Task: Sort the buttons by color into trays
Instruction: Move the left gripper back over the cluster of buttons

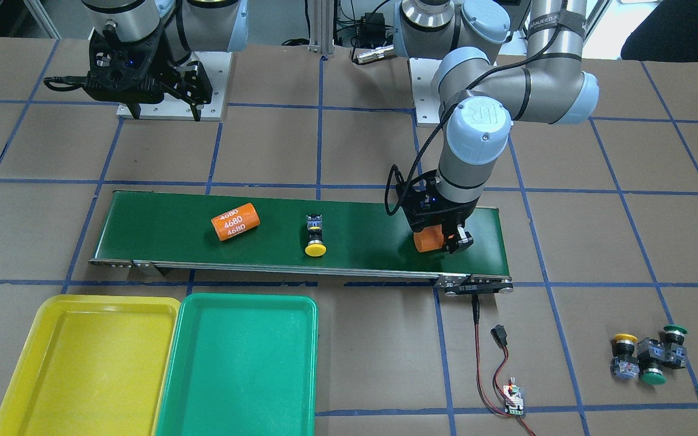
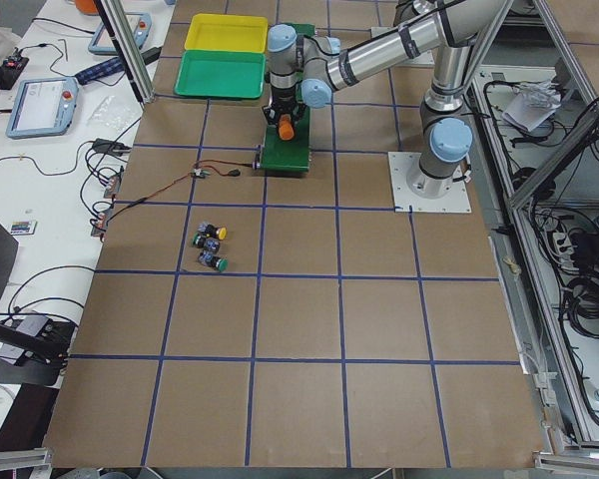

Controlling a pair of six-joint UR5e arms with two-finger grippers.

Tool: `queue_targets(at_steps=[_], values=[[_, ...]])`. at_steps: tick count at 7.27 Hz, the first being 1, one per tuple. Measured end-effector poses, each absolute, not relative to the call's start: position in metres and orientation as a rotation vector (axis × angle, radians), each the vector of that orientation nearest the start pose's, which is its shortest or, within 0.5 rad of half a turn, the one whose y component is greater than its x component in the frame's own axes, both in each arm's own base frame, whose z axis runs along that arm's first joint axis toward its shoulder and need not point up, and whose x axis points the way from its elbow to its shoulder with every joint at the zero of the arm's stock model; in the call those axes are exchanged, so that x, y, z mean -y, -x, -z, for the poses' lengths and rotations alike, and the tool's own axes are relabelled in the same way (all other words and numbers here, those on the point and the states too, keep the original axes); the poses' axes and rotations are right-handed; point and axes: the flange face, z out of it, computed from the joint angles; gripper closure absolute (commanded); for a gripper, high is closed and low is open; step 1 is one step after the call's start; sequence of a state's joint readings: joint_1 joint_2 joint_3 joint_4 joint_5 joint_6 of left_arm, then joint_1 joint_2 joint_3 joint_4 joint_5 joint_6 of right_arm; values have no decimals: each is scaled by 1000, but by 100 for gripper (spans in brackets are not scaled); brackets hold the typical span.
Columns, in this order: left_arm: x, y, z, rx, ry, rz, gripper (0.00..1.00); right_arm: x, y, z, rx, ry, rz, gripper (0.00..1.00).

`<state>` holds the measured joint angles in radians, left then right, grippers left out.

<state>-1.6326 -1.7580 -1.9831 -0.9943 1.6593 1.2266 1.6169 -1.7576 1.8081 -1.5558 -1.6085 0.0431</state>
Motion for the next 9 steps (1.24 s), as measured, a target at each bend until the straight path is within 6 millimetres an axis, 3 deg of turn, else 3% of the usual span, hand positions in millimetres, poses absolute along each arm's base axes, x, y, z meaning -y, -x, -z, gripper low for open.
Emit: queue_targets(at_steps=[1,3,4,5,8,9], values=[[492,156,-260,-2462,-1844,-93,0,398,-148,-454,-3180,6,-100,0],[500,148,-284,-2465,-1807,-21,0,396,-148,-455,-3177,6,-93,0],[507,129,-299,-2510,-1749,25,0,396,-149,-455,-3176,6,-94,0],[516,91,-308,-2609,-1662,62,0,397,-149,-453,-3173,7,-99,0],[535,-74,-296,-3026,-1266,103,0,418,-145,-442,-3176,-14,-84,0],[547,-108,-302,-3067,-1177,109,0,431,-145,-438,-3177,-26,-39,0]])
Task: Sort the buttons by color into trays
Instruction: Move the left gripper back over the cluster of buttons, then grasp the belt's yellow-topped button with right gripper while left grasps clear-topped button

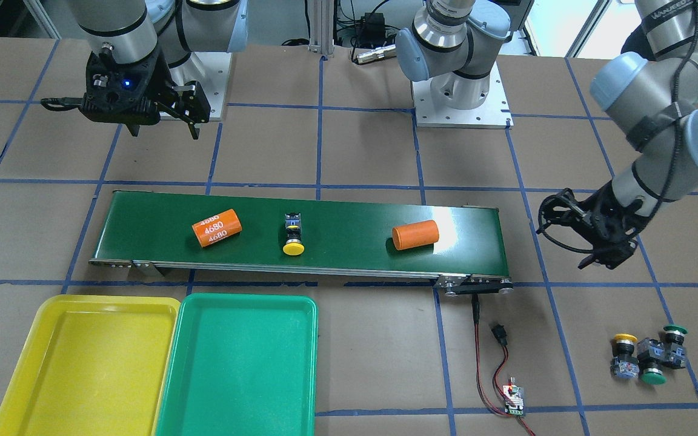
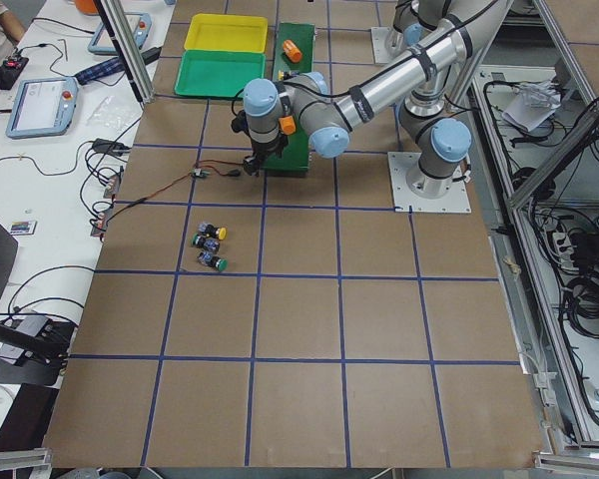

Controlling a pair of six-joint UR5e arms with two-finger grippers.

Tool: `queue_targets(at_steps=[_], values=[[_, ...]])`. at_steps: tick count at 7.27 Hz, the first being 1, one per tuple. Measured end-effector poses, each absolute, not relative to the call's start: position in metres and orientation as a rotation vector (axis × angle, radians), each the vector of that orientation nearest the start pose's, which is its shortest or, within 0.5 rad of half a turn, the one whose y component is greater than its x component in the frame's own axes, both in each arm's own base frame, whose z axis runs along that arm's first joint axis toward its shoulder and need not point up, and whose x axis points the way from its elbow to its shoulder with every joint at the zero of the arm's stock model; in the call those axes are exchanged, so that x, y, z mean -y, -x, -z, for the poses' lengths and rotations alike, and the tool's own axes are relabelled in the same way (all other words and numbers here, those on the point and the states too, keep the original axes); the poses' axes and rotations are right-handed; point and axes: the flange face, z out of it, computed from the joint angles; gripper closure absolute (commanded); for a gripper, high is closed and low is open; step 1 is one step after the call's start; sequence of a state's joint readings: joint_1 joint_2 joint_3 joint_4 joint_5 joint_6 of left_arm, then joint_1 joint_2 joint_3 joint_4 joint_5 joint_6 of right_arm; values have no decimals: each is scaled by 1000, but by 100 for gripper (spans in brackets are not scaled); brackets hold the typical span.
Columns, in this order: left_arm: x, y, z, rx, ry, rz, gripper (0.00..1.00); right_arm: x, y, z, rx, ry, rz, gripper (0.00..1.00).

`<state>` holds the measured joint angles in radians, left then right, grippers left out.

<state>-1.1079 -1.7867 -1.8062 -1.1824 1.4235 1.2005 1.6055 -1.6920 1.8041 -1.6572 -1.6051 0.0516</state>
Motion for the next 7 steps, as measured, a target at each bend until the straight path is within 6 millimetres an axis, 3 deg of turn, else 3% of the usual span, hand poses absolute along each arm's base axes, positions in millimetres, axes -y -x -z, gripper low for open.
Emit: queue_targets(at_steps=[3,5,7], values=[[578,-205,-289,-3165,-886,108,0,468,-144,-407,-3179,-49,-20,0],[596,-249,-279,-3160,-741,58,0,492,-146,-381,-3180,-46,-11,0],[622,-282,-263,-3136,-668,9,0,499,-159,-369,-3168,-6,1,0]])
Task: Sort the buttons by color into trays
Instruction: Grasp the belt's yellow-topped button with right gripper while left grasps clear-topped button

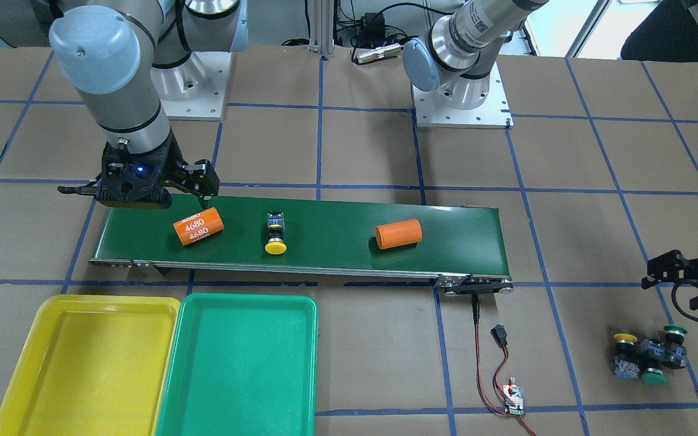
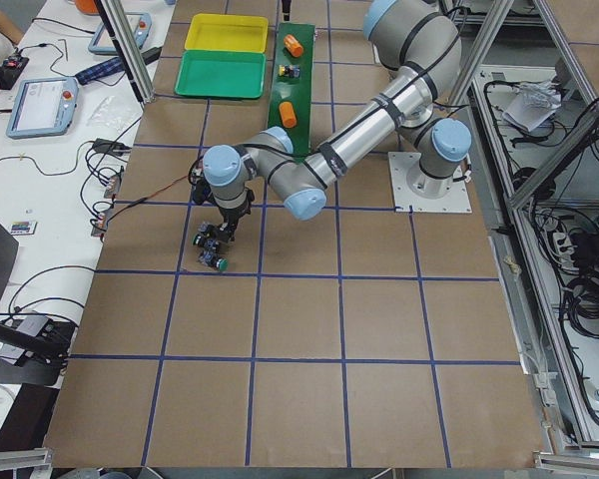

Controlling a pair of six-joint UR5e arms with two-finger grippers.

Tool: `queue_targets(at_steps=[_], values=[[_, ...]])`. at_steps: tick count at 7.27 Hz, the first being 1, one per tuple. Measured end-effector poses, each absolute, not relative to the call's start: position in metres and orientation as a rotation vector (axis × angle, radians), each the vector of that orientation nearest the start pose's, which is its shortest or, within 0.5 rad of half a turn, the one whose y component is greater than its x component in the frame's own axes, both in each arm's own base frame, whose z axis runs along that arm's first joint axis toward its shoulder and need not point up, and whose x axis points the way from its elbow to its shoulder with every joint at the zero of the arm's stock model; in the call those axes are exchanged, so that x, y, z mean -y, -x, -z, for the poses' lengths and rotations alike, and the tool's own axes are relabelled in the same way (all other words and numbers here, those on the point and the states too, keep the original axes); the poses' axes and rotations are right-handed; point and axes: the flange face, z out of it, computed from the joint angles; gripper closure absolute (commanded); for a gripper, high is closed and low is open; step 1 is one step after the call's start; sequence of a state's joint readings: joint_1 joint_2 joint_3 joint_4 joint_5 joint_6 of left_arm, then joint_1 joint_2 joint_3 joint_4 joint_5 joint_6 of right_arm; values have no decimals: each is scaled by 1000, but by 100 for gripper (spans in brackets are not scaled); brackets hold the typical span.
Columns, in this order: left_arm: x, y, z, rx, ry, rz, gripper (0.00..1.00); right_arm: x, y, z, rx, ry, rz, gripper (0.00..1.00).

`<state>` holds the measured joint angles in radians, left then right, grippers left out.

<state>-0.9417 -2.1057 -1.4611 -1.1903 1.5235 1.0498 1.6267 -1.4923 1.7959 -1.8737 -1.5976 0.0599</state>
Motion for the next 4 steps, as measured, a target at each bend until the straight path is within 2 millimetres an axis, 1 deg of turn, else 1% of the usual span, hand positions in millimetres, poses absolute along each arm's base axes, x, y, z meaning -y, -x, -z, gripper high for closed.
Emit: queue_targets(at_steps=[1,3,4], values=[[632,-295,-251,-3120,-651,-32,0,499,-169,-366,-3164,24,9,0],[651,-315,-236,-3101,-649,-53,0,498,-196,-369,-3152,74,25,0],[662,-324,-227,-3094,-665,-52,0,497,-208,-368,-3145,40,23,0]])
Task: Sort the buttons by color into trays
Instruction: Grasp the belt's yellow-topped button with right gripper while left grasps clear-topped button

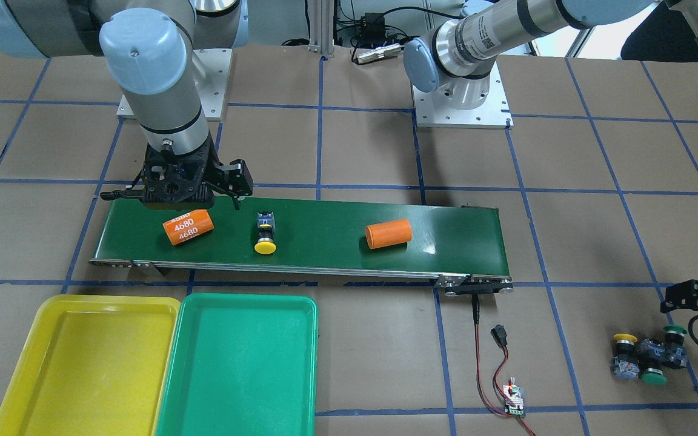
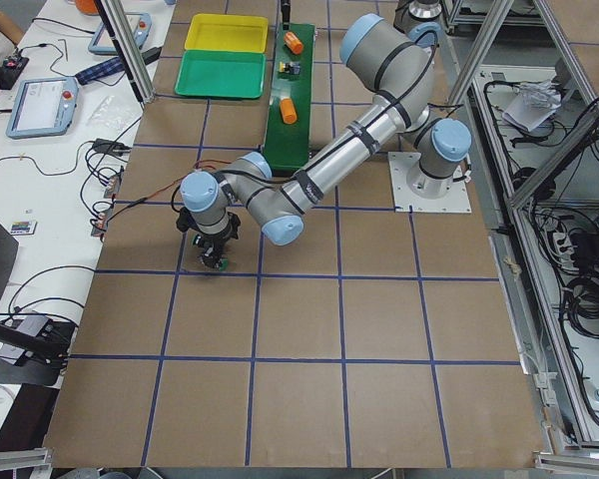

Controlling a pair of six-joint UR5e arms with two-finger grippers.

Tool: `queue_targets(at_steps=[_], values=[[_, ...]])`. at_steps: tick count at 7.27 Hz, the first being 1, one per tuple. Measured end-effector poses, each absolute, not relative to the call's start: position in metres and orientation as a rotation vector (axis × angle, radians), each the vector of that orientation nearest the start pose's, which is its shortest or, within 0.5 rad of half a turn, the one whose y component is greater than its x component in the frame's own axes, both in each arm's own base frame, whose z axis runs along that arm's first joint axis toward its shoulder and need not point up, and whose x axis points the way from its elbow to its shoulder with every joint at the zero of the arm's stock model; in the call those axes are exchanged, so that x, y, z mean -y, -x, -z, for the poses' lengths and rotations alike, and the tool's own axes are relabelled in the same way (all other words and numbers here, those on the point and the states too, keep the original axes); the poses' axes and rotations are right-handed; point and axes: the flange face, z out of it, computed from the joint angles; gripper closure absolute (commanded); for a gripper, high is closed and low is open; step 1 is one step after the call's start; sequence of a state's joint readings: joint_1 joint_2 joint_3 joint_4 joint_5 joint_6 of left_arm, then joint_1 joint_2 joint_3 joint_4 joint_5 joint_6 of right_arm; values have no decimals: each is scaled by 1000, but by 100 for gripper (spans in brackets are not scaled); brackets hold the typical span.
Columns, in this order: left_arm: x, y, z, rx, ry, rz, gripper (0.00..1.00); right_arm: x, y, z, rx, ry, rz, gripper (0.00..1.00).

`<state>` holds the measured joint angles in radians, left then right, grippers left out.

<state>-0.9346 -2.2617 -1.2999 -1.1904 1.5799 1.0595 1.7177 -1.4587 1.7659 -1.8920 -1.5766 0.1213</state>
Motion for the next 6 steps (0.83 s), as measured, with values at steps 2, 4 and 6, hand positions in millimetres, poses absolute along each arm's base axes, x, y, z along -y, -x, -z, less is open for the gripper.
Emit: queue_targets(at_steps=[2,4,6], values=[[683,-336,-214,-3087,-687,-39,0,496,-224,-351,-3147,-42,-26,0],[689,-340,-190,-3100,-713,-67,16,498,-241,-318,-3166,-22,-116,0],[690,-339,-177,-3111,-738,-90,100,502,-244,-297,-3180,-17,-175,0]])
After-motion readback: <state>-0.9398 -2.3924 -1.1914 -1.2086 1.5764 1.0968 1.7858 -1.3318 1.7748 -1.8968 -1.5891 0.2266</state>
